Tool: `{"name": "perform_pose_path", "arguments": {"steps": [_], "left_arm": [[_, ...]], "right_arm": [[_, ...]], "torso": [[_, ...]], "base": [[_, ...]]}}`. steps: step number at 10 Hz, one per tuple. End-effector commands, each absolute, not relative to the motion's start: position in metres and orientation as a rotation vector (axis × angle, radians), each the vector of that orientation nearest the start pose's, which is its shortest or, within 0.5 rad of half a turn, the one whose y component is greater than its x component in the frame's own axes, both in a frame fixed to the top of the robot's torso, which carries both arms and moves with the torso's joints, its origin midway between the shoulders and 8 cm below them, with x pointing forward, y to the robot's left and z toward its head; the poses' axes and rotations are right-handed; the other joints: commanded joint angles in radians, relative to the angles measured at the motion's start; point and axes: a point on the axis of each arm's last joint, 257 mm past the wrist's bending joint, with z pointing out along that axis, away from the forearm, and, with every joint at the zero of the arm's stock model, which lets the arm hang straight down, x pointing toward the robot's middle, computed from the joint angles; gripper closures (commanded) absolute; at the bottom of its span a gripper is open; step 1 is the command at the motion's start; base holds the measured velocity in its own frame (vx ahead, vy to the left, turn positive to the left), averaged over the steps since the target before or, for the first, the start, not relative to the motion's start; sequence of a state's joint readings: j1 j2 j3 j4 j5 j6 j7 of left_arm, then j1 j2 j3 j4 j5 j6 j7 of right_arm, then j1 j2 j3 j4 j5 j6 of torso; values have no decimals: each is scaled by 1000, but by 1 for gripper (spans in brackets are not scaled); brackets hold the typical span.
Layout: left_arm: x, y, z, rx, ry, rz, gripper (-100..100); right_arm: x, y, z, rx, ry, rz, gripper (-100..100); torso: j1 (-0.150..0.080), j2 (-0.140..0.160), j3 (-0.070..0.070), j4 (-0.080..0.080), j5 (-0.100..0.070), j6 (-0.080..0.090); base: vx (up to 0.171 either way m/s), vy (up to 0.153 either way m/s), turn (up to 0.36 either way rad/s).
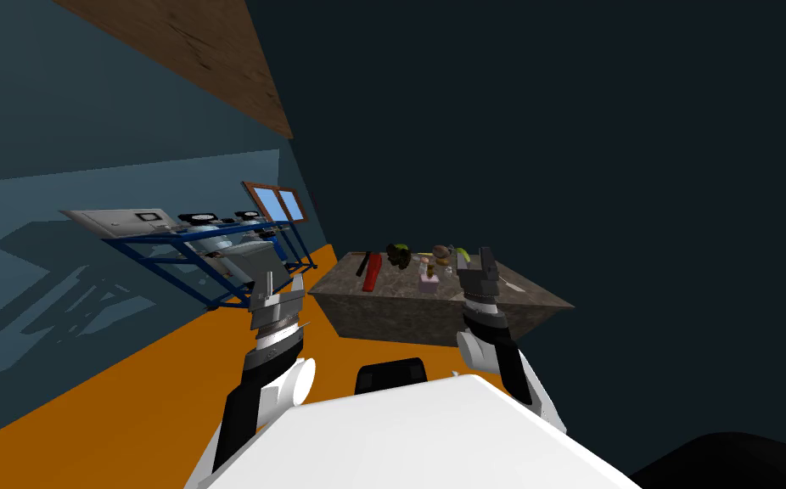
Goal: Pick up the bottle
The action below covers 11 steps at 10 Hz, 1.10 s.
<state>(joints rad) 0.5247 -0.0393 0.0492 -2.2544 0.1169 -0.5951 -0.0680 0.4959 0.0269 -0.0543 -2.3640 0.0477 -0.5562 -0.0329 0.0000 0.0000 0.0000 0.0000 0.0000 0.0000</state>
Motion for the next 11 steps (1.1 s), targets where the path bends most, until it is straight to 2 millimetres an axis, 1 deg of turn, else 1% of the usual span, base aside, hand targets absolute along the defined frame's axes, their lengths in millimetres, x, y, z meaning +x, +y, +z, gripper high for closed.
{"name": "perform_pose_path", "arguments": {"steps": [1, 3, 4, 5, 7, 8, 10, 11], "left_arm": [[323, 316, 23, -689, 484, -1253, 0], [323, 316, 23, -688, 484, -1252, 0], [323, 316, 23, -688, 484, -1252, 0], [323, 316, 23, -688, 485, -1252, 0], [323, 316, 23, -688, 485, -1252, 0], [323, 316, 23, -688, 485, -1252, 0], [323, 316, 23, -688, 485, -1252, 0], [323, 316, 23, -688, 485, -1252, 0]], "right_arm": [[313, -276, 73, 505, 537, 1298, -100], [311, -259, 75, 464, 574, 1340, -100], [310, -249, 76, 445, 592, 1368, -100], [310, -248, 76, 438, 601, 1369, -100], [306, -226, 75, 402, 643, 1434, -100], [306, -224, 74, 392, 655, 1435, -100], [301, -201, 71, 363, 702, 1504, -100], [301, -197, 69, 349, 723, 1511, -100]], "torso": [[0, 0, 0, 0, 0, 0], [-6, 1, 1, 0, -1, 0], [-8, 2, 1, 0, -2, 0], [-11, 3, 1, 1, -2, 0], [-8, 2, 1, 1, -2, 0], [-10, 3, 2, 1, -2, 0], [-9, 3, 2, 1, -2, 0], [-11, 4, 2, 1, -2, 0]], "base": [[-10, -38, 15], [-26, -110, 38], [-41, -169, 48], [-39, -119, 26], [-43, -132, 58], [-47, -127, 31], [-50, -145, 74], [-46, -136, 48]]}}
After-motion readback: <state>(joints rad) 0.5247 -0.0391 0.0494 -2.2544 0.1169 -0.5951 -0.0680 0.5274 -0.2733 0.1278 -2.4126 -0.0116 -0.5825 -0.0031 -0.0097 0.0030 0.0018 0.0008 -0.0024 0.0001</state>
